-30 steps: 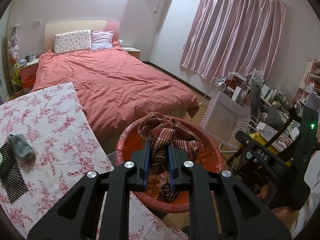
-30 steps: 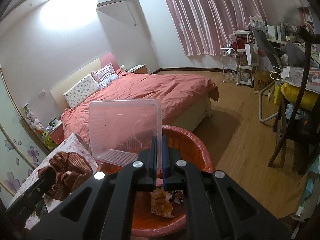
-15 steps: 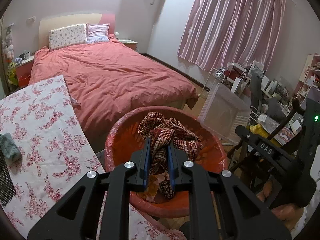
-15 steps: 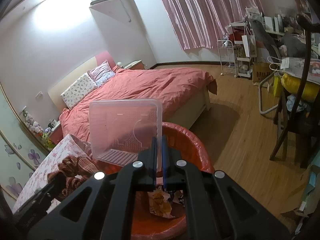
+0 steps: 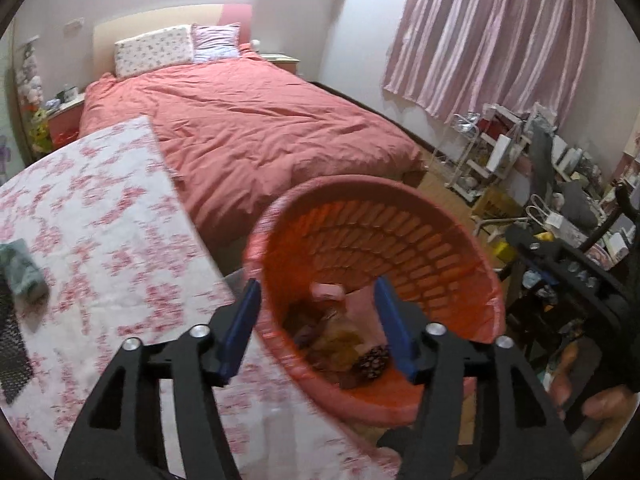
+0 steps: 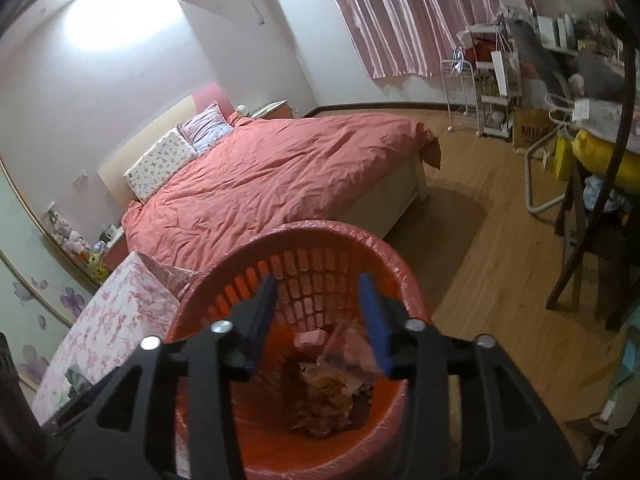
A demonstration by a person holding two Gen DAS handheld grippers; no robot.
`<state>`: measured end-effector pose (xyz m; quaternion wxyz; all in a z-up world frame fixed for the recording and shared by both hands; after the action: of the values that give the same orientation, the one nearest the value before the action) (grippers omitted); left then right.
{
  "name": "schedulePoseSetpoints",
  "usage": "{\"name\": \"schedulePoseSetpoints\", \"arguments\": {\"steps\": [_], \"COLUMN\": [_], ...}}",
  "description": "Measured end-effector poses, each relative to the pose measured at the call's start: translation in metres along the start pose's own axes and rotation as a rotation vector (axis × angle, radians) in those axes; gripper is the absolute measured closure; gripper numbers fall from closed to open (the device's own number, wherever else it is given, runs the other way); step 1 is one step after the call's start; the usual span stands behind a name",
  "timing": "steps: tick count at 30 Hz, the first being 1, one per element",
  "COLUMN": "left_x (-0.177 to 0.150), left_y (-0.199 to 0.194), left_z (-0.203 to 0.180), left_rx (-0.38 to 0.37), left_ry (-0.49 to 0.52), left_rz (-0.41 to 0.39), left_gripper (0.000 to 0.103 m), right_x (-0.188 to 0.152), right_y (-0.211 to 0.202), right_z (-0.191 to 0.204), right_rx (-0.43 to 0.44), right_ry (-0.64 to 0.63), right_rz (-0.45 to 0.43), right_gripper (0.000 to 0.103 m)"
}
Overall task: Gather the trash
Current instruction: 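Move both tools back over the cloths on the bed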
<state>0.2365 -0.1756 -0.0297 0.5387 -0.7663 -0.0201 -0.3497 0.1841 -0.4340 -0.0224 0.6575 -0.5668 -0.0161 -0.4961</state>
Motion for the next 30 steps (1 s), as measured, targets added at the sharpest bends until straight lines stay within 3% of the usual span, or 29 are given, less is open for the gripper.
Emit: {"name": "schedulePoseSetpoints", "arguments": {"steps": [3, 8, 15, 23, 30], "left_x": [-0.005, -0.015, -0.035, -0.066, -0.091], "left_y": [-0.011, -0.027, -0.057, -0.104, -0.136], "left_z": [0.017, 0.056, 0.120, 0.210, 0.273], "left_rx": [0.054, 0.139, 0.274, 0.351, 0.475], "left_ry": [-0.015, -0.058, -0.156, -0.308, -0.388], "left_rz": [-0.020, -0.038, -0.090, -0.108, -0.151], "left_gripper": [0.026, 0.018, 0.016, 0.015, 0.015], "right_x": [-0.002, -0.010, -0.034, -0.077, -0.117], "right_y": [-0.004, -0.007, -0.005, 0.002, 0.013], "right_z": [0.008, 0.033, 0.091, 0.172, 0.254], "right_rx": [-0.018, -0.024, 0.017, 0.100, 0.170], "right_ry": [-0.041, -0.127, -0.255, -0.422, -0.584], "right_rz": [-0.010, -0.004, 0.034, 0.101, 0.150], "right_gripper": [0.046, 0.044, 0.043, 0.035, 0.033]}}
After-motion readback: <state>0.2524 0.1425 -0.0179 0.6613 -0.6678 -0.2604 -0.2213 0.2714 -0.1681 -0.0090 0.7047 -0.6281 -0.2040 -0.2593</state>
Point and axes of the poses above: each gripper's, at about its wrist camera, not at the fingertips, and y roughly the way its jaws point, z to its left, x to its top, the point moved 3 cm from there along y, roughly the way its jaws point, and after that the axes turned 10 degrees about z, right-handed, at the moved point
